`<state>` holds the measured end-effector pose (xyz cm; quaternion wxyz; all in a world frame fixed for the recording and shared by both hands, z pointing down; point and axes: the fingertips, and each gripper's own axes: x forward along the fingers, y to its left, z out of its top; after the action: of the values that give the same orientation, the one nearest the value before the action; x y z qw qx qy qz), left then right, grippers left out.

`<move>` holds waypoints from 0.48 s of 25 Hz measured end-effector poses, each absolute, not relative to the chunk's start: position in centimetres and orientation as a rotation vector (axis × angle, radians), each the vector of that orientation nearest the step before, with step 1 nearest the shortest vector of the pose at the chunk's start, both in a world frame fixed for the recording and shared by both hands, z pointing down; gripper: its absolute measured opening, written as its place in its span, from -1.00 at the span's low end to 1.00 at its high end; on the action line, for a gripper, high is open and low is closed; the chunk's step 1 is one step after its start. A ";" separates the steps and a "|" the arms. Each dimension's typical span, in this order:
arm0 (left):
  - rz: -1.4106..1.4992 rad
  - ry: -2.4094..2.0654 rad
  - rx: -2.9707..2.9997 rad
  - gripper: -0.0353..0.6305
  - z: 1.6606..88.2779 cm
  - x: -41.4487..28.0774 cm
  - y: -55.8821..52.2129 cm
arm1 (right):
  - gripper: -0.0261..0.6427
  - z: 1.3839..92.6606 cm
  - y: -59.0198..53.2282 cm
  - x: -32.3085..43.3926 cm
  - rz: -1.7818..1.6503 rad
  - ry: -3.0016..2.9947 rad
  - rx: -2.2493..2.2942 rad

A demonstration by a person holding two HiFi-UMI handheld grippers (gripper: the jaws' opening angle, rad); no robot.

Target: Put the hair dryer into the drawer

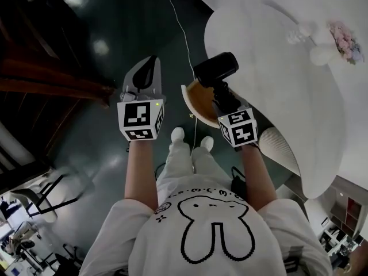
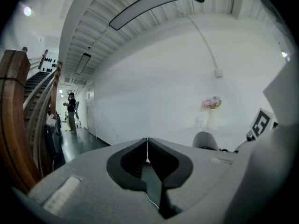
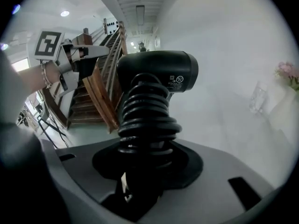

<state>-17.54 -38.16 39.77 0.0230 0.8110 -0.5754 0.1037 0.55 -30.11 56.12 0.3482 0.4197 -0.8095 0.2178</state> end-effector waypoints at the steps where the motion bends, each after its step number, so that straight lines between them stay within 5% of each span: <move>1: 0.325 -1.775 2.509 -0.84 40.0 -17.6 -38.2 | -0.39 56.9 -29.8 0.3 0.576 -2.087 1.061; 12: 0.386 -1.716 2.501 -0.84 42.4 -18.8 -37.1 | -0.39 64.9 -26.7 -1.4 0.727 -1.928 0.798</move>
<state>-18.77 -37.15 42.44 0.0417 0.8172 -0.5608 0.1262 -1.39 -26.73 64.85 0.4492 0.3226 -0.7796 0.2938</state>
